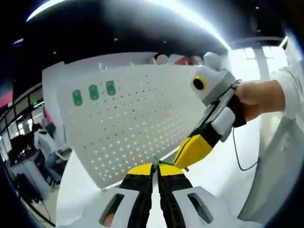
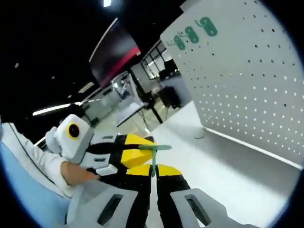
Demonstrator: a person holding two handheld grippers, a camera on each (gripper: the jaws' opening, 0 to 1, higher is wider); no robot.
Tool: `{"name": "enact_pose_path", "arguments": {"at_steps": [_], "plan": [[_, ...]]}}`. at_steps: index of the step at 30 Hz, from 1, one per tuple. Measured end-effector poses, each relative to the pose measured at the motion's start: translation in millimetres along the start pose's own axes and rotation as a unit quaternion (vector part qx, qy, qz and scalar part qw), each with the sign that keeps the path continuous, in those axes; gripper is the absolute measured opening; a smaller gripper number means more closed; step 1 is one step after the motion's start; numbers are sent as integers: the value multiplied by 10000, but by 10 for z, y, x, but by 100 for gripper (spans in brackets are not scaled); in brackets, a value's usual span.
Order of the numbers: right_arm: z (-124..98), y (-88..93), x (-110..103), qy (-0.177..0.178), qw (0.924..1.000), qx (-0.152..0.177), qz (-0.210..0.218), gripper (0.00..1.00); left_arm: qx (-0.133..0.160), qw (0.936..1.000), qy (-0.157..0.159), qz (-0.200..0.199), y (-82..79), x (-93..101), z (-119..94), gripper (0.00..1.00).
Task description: Insert the hook assembly into the mounting plate slot until the hook locks in place.
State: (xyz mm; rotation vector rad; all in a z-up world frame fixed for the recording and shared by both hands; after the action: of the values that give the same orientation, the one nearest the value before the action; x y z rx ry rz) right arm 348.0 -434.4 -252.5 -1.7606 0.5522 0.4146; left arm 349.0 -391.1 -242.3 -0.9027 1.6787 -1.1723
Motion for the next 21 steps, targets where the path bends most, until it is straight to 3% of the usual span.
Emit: {"name": "enact_pose_path", "arguments": {"at_steps": [5,10,14,21], "plan": [[-40,-35,-18,-115,9994,174,276,1,-4,10000,-6,-7,-5,0,-13,2],[-43,-47,-28,-31,9999,84,54,1,-63,9999,-18,107,-10,23,-11,2],[-53,-82,-37,5,9998,118,-127,1,-127,9999,19,-45,3,11,-11,1],[-38,-71,-65,68,9973,-43,-735,3,-269,9995,67,-119,38,21,-16,1]]}}
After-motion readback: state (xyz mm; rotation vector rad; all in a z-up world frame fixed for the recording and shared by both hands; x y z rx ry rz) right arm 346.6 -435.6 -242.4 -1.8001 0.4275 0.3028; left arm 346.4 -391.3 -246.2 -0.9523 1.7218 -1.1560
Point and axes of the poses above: the point that each gripper's makers call its tool centre point, and the gripper's own axes: z roughly forward along the fingers, x roughly to its right, y roughly out of its underside, the point moved 2 cm from there along -z, roughly backward along the fingers, and after that the axes turned 10 degrees about -y, right-handed, at the moved point
